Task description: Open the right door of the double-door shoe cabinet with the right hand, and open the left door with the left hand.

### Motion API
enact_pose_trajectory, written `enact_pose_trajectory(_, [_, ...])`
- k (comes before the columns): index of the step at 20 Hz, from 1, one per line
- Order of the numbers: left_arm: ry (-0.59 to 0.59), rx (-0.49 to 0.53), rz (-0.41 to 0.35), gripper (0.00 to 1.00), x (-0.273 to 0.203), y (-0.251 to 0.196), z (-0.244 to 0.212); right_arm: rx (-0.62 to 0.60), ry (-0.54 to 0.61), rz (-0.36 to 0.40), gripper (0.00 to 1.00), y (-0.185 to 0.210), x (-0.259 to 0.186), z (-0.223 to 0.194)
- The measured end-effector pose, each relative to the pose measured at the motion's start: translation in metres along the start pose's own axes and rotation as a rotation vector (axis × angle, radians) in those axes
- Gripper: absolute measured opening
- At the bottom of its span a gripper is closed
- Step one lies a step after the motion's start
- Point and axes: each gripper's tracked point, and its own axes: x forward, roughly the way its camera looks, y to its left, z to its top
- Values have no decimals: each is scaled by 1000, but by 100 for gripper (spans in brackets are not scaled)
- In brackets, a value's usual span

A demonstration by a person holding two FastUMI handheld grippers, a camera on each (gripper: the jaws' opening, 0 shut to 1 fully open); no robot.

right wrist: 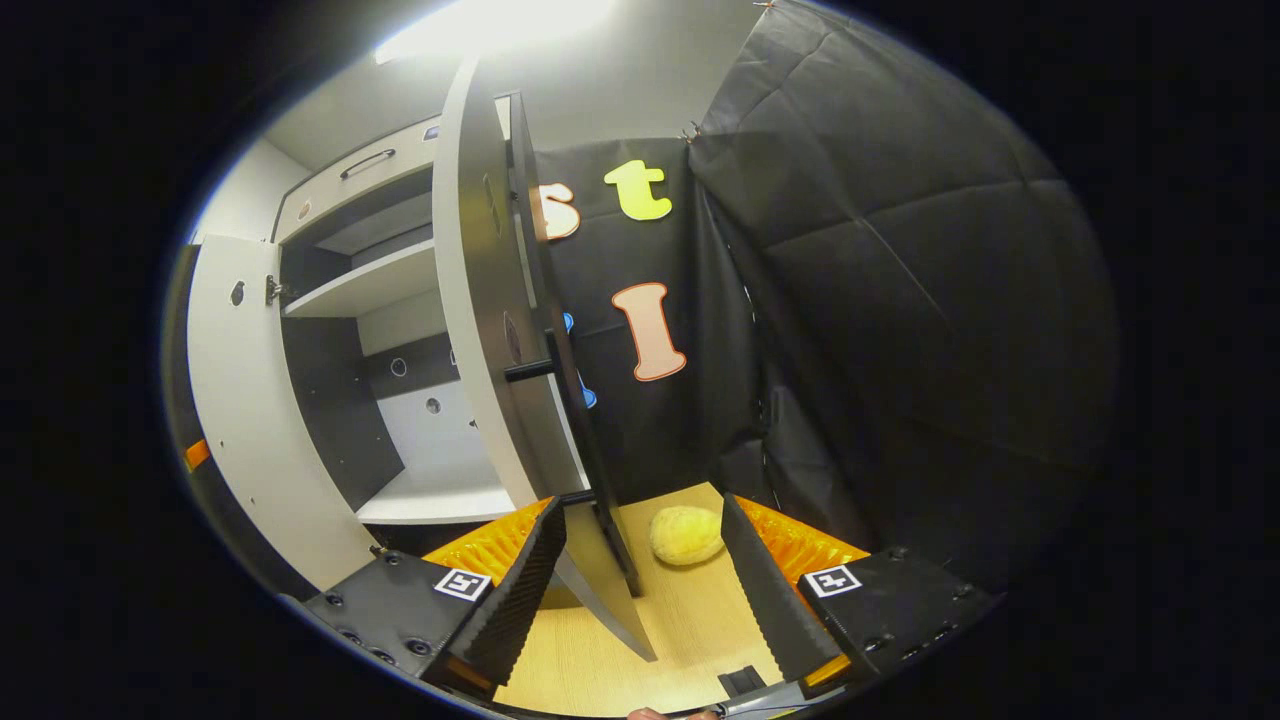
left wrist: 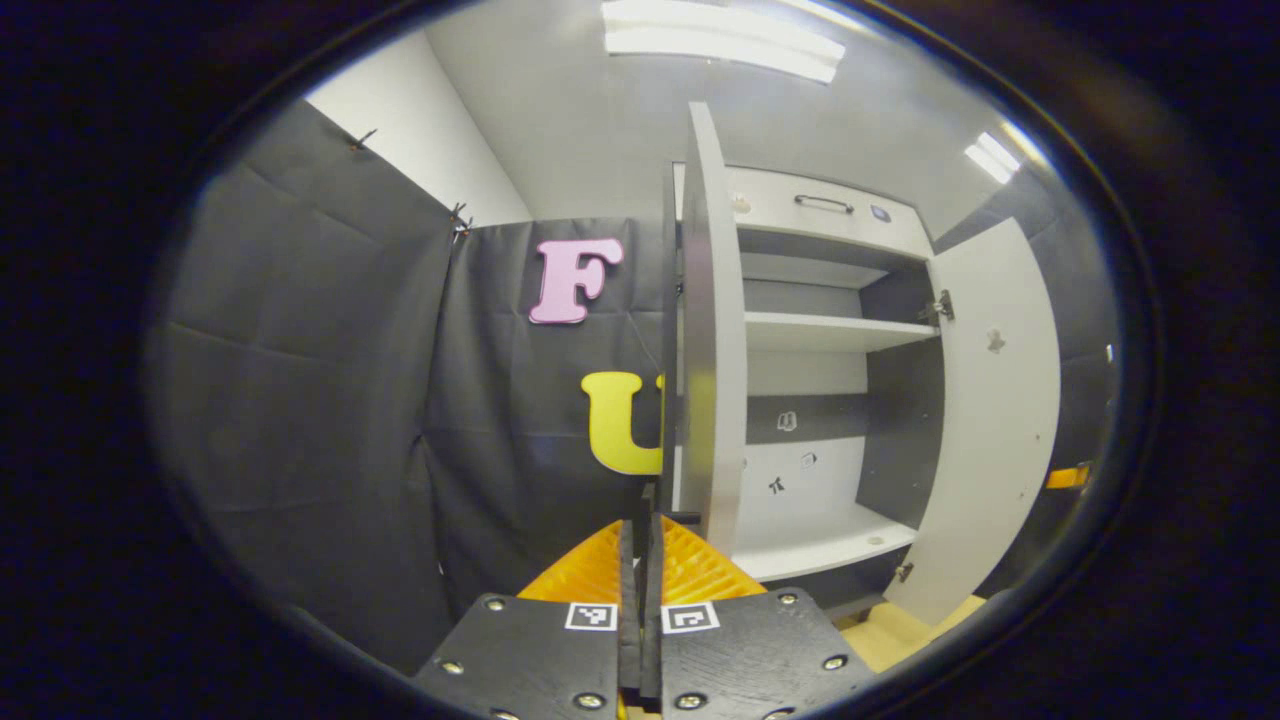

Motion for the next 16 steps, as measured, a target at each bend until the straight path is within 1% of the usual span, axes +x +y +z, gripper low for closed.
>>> enact_pose_trajectory(1, [-10, 7, -3, 0, -6, -3, 7, 5, -6, 9, 98, 3, 1, 3])
enact_pose_trajectory(2, [-18, 27, -1, 1, -12, -5, 13, 10, -15, 20, 93, 6, 1, 9])
enact_pose_trajectory(3, [-25, 54, 5, 0, -16, -9, 17, 13, -26, 31, 98, 9, 0, 12])
enact_pose_trajectory(4, [-25, 72, 16, 0, -21, -12, 21, 12, -37, 42, 98, 12, -1, 17])
enact_pose_trajectory(5, [-22, 75, 19, 2, -23, -18, 19, 7, -44, 52, 98, 14, -3, 19])
enact_pose_trajectory(6, [-24, 70, 15, 0, -28, -24, 17, -2, -48, 60, 98, 17, -4, 22])
enact_pose_trajectory(7, [-34, 66, 2, 5, -30, -32, 15, -13, -54, 64, 98, 17, -6, 25])
enact_pose_trajectory(9, [-29, 55, -9, 27, -43, -43, 2, -29, -78, 71, 98, 20, -12, 34])
enact_pose_trajectory(10, [-30, 45, 19, 28, -46, -41, -6, -34, -91, 76, 98, 22, -15, 38])
enact_pose_trajectory(11, [-39, 32, 44, 44, -53, -36, -6, -38, -103, 83, 98, 25, -19, 41])
enact_pose_trajectory(12, [-45, 7, 55, 60, -55, -37, -8, -44, -115, 91, 98, 28, -23, 44])
enact_pose_trajectory(14, [-55, -26, 50, 92, -60, -38, -9, -56, -138, 103, 98, 34, -30, 49])
enact_pose_trajectory(16, [-73, -39, 60, 93, -59, -34, -7, -58, -158, 123, 98, 42, -34, 52])
